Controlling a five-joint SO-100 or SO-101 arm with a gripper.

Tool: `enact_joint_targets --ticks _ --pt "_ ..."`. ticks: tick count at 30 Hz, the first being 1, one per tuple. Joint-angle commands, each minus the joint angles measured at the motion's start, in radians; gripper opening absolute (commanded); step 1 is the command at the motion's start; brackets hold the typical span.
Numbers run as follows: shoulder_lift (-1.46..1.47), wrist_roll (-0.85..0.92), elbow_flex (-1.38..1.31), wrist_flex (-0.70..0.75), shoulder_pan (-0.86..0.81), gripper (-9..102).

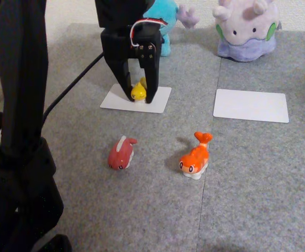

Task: Wooper wants to eat egg sudhi, and Goomy wants to eat shrimp sushi

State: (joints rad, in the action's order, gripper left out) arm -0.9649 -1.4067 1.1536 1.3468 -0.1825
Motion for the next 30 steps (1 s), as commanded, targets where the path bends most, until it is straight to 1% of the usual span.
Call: enact_joint_targets --ticks 1,6,9,14,19,24,27,30 --pt "-0.018 -0.006 -0.017 -0.012 0.005 14" --pt "-0.023 0.011 -0.018 -0.006 0.014 30" --pt "-0.025 0.012 -0.02 0.002 0.031 35" --pt "-0.089 0.009 -0.02 0.04 0.055 36" --pt "-0.293 0.025 -0.02 0.137 0.089 36" --pt "-0.502 0.052 -0.011 0.238 0.071 36" --pt "-0.563 0.098 -0.008 0.322 0.0 36" --pt "-0.58 0.181 -0.006 0.353 -0.132 36"
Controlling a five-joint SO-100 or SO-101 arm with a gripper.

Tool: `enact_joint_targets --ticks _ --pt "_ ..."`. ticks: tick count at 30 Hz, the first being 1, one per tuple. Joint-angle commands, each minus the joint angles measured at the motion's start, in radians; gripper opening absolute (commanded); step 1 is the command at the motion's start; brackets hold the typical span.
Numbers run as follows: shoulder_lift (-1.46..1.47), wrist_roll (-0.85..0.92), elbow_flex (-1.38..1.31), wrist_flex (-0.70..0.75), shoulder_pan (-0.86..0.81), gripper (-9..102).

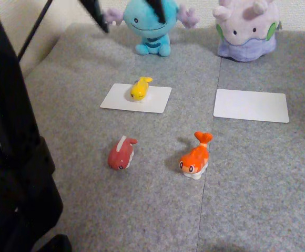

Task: Wooper wants to eat egg sudhi, and Goomy wants to eat shrimp sushi

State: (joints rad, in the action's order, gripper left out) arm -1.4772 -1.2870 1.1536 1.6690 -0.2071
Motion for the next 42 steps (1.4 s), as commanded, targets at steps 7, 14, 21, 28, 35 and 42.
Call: enact_joint_targets --ticks 7,14,21,28,35,42 --pt "-0.075 0.29 0.144 0.031 -0.414 36" --pt "-0.075 0.382 0.353 -0.084 -0.598 35" --pt "-0.075 0.383 0.641 -0.319 -0.601 35" --pt "-0.064 0.367 0.836 -0.557 -0.597 35" --pt "-0.06 0.357 0.856 -0.597 -0.597 21" --pt "-0.06 0.337 0.85 -0.597 -0.597 2"
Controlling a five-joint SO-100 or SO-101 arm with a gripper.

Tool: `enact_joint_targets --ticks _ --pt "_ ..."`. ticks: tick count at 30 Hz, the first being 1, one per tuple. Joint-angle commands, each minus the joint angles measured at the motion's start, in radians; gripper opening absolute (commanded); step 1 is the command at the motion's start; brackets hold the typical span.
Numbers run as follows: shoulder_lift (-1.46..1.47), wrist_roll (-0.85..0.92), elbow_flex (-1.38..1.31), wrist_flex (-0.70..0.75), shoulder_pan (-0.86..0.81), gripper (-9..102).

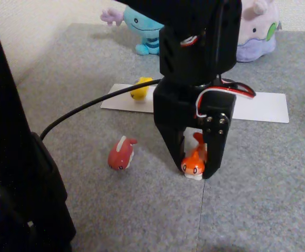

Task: Wooper wants to eat egg sudhi, and Goomy wants to eat shrimp sushi

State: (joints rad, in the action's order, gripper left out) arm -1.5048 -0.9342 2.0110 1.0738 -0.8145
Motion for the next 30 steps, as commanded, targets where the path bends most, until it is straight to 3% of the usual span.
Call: enact_joint_targets --ticks 1,7,18,30 --pt "-0.034 -0.02 -0.012 -0.002 0.011 1" --pt "-0.048 -0.029 -0.072 0.038 0.029 1" --pt "-0.003 -0.137 -0.623 0.376 0.155 3" --pt "0.545 -0.106 -1.258 0.394 0.156 3"
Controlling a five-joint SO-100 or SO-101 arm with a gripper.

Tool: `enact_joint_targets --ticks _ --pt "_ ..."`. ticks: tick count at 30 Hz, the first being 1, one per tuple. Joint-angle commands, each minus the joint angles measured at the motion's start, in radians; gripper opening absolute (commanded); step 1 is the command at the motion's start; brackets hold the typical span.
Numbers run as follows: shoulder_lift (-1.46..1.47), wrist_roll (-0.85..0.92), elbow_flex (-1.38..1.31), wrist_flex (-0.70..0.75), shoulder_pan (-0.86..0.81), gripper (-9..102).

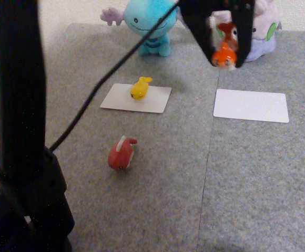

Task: Wooper wants to eat egg sudhi, and Goomy wants to eat shrimp sushi

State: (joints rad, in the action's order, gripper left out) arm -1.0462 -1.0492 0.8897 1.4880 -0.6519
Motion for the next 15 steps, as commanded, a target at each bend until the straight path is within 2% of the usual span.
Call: enact_joint_targets --ticks 1,9,15 --pt "0.13 0.031 -0.186 -0.023 -0.006 3" --pt "0.391 0.118 -0.499 -0.048 -0.011 3" --pt "0.486 0.133 -0.552 -0.109 -0.044 3"
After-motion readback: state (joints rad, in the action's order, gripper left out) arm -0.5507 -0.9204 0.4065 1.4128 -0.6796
